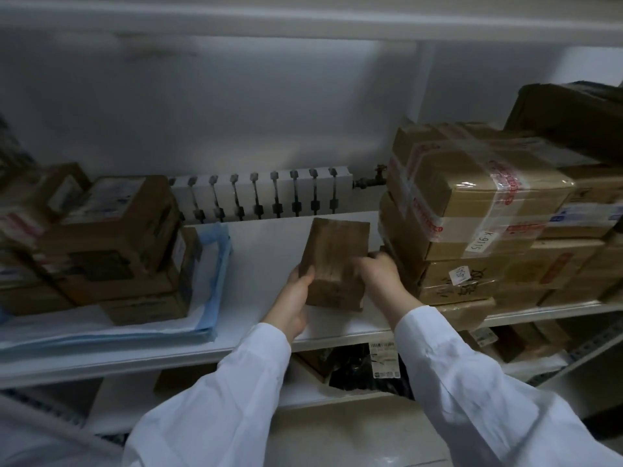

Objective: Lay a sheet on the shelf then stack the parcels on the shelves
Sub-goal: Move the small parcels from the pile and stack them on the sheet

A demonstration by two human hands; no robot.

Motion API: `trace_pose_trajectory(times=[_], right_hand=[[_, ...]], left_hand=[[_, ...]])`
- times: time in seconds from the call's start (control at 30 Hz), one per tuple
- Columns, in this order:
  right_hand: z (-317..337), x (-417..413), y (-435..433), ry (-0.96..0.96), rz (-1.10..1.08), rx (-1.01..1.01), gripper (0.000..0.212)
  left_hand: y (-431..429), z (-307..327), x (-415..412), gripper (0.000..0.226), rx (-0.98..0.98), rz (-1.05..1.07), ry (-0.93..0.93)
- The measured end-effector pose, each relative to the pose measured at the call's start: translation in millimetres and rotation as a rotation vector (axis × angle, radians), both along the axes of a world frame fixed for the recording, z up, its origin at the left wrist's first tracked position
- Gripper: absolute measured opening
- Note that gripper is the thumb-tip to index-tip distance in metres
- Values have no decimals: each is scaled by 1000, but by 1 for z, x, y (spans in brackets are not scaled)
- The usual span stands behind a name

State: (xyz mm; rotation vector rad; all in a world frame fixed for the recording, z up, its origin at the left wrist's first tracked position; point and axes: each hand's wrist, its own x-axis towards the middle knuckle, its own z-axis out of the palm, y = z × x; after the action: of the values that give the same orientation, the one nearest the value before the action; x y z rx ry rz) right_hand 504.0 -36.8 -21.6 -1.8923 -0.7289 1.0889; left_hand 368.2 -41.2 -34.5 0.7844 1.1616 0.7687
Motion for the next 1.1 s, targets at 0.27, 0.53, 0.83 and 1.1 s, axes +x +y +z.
trace_pose_trajectory(times=[0.27, 0.53, 0.83, 1.1], right_hand=[[30, -46, 22, 219, -177, 203, 54], [45, -107, 39, 245, -184, 372, 44], [94, -176, 53, 406, -130, 524, 34], [132, -242, 50, 437, 196, 477, 41]], left_hand=[[9, 33, -47, 56, 411, 30, -21], [23, 72, -105, 66, 625, 191, 107], [28, 119, -168, 67, 776, 197, -18], [37, 147, -229, 69, 891, 352, -9]])
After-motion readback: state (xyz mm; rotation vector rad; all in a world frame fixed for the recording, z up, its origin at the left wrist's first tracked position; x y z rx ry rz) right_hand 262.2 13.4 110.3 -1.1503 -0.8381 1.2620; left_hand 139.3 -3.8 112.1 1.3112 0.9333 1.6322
